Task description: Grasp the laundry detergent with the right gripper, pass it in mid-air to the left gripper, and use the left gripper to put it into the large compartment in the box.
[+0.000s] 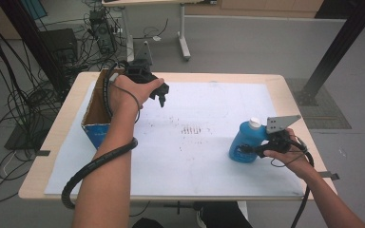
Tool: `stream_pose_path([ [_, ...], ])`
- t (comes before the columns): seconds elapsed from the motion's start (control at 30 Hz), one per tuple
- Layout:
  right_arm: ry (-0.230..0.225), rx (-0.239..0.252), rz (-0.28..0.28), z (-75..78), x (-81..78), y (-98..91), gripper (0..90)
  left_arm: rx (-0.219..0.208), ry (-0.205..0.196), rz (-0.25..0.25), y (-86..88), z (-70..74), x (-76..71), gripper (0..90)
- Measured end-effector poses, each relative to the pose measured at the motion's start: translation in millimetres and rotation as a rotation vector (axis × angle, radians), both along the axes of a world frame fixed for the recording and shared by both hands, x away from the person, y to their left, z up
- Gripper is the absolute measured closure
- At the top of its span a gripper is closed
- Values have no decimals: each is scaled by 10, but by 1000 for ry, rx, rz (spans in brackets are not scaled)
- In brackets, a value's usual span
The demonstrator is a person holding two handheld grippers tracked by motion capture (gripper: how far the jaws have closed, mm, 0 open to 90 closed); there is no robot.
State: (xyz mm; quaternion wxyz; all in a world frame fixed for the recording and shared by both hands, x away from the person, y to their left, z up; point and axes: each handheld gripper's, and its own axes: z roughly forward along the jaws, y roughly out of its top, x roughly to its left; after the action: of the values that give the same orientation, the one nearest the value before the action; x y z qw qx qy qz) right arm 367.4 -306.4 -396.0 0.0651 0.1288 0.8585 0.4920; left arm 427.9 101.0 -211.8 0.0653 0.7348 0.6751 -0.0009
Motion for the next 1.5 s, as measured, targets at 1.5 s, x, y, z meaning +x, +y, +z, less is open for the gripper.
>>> stream_pose_path([
  [1.5,9,4,13,-3,14,-6,434,9,-3,-3,-22,24,6,62],
])
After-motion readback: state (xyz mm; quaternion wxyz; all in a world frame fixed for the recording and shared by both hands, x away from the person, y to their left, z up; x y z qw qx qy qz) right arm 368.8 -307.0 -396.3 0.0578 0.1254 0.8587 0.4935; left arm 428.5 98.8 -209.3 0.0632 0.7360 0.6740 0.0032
